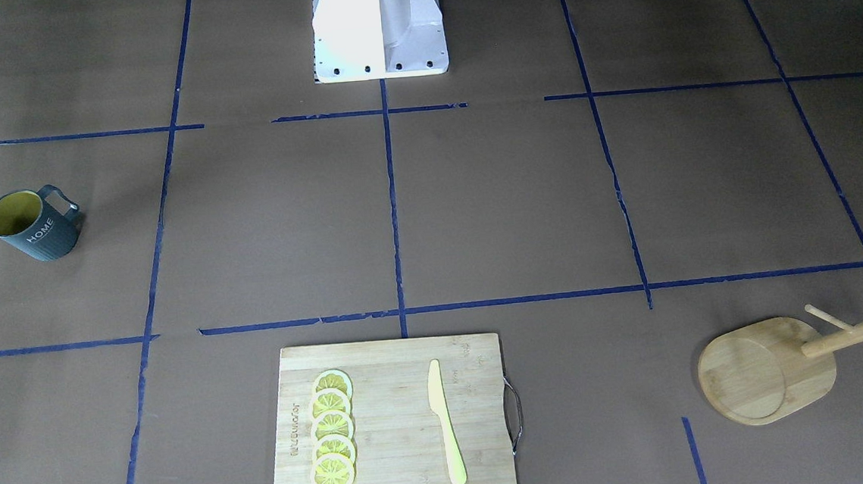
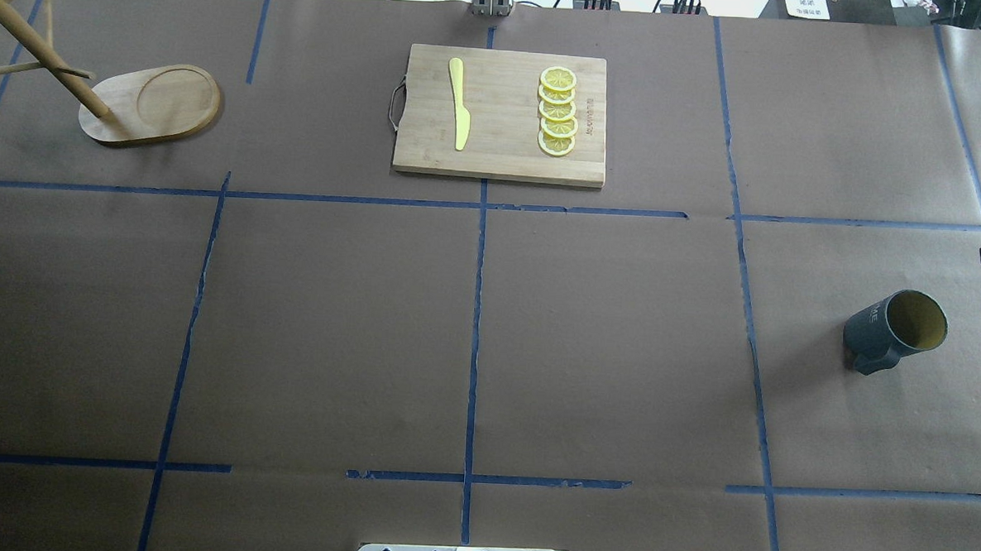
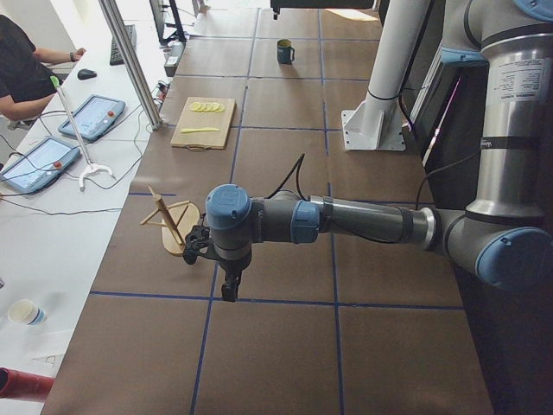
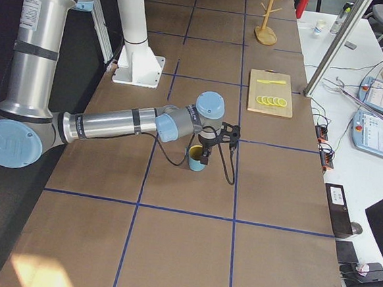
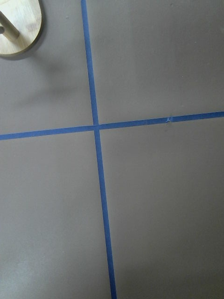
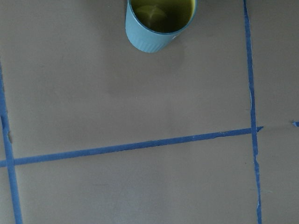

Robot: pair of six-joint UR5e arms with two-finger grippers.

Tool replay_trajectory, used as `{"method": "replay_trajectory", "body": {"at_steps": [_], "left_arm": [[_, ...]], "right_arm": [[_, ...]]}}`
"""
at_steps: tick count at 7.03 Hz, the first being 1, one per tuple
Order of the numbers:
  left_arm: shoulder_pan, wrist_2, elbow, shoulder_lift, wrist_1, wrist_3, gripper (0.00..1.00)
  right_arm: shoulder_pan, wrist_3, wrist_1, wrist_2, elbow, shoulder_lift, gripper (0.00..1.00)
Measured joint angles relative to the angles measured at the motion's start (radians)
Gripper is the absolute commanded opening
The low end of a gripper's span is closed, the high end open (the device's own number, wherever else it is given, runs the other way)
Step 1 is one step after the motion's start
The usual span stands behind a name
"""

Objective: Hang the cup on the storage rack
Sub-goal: 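Grasp the blue mug by its rim with the right gripper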

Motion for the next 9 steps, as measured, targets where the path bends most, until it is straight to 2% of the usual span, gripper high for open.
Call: {"method": "replay_trajectory", "body": {"at_steps": [1,2,4,8,9], "left_arm": [[0.0,0.0,-0.007,0.001,0.001,0.0,1.0],[0.0,0.0,-0.011,0.001,0.002,0.0,1.0],[0.0,0.0,-0.014,0.001,0.002,0.0,1.0],[0.0,0.0,-0.015,0.001,0.002,0.0,1.0],[0.0,0.0,-0.016,0.001,0.002,0.0,1.0]], "right_arm": [[-0.053,0.104,0.097,-0.042,0.003,-0.028,1.0],[-0.103,0.164,0.144,-0.087,0.002,-0.041,1.0],[-0.165,0.196,0.164,-0.142,-0.006,-0.048,1.0],[-0.221,0.2,0.163,-0.16,-0.08,-0.038,0.99],[-0.238,0.201,0.162,-0.16,-0.098,-0.031,0.89]]}}
